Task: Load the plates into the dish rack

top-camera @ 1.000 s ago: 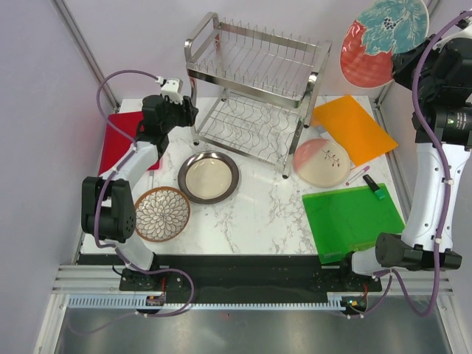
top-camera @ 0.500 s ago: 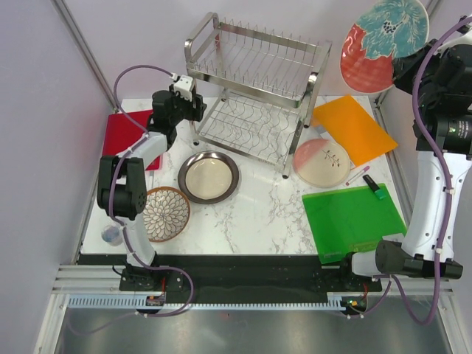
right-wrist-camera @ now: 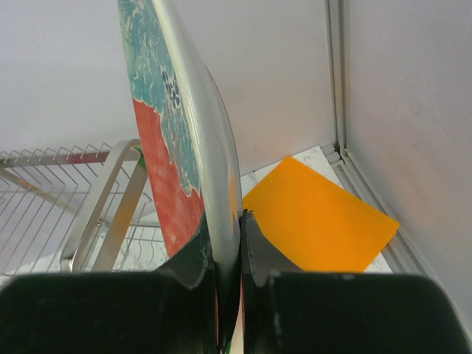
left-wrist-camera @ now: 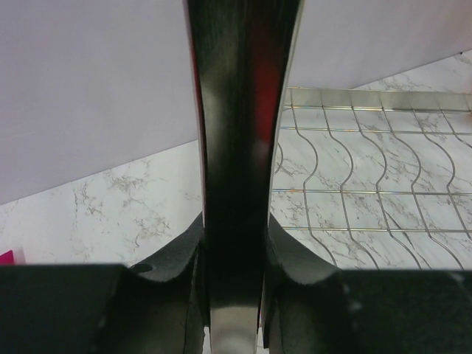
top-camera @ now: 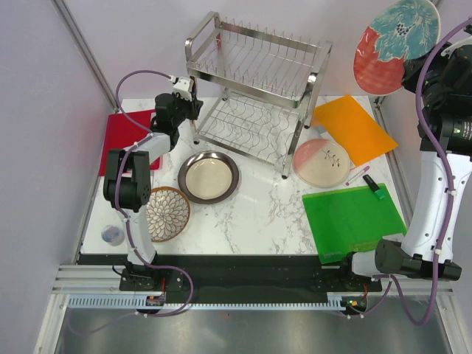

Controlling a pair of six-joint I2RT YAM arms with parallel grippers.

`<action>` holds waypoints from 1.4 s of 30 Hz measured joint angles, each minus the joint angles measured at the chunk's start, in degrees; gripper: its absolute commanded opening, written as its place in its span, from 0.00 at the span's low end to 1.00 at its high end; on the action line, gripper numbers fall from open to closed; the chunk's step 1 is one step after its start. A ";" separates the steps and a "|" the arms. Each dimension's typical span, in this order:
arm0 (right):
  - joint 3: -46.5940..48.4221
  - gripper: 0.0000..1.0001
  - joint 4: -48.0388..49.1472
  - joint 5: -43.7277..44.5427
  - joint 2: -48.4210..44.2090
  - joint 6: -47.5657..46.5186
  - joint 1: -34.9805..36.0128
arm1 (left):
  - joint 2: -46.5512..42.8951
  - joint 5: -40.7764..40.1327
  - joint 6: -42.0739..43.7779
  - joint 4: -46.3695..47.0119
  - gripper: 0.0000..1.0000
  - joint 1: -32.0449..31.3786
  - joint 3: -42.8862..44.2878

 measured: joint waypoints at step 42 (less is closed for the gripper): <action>4.37 0.00 -0.22 -1.66 4.70 0.17 2.47 | -12.61 -10.71 -19.63 -12.15 1.00 -6.34 -10.03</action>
